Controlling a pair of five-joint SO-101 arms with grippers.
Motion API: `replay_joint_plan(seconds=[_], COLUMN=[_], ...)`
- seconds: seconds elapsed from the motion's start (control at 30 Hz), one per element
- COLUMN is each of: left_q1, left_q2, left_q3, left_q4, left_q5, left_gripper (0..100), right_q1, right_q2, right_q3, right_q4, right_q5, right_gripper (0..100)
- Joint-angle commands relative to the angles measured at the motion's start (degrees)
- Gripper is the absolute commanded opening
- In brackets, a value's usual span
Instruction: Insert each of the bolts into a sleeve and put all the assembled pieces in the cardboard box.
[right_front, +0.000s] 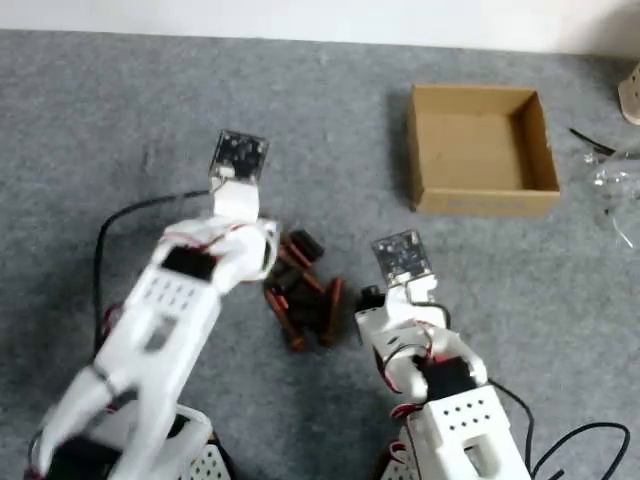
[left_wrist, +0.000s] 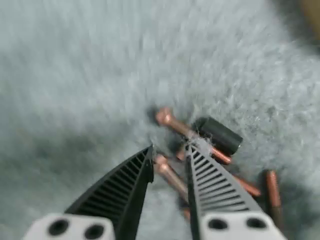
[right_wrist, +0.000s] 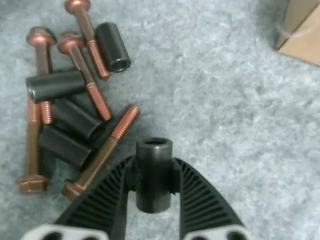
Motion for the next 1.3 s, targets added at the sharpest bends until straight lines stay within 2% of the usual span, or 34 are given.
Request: replay_joint_plan(seconds=[0.0,0.07,0.53,0.8,0.93,1.27], left_q1=[1.3,1.3,1.3,3.4,5.8,5.4], left_q2=[9.5,12.9,29.8,30.5,31.0,31.1], left_q3=[-8.0,-9.1,-19.4,-21.5,-21.1,-21.3], left_q4=[0.2,0.2,0.1,0.2,0.2,-0.1], left_q5=[18.8,23.2,23.5,23.6,26.9,27.3], left_gripper=[11,11,11,11,11,11], right_q1=[1.1,1.1,0.9,0.9,1.0,0.8], right_q2=[-1.0,-1.0,-1.0,-1.0,-1.0,-1.0], right_q3=[-0.4,-0.4,-0.4,-0.4,-0.4,-0.4], right_q4=[-2.5,-2.5,-2.5,-2.5,-2.5,-2.5], right_q5=[1.1,1.1,1.1,1.1,1.1,1.1], right_gripper=[0.4,0.4,0.4,0.4,0.4,0.4])
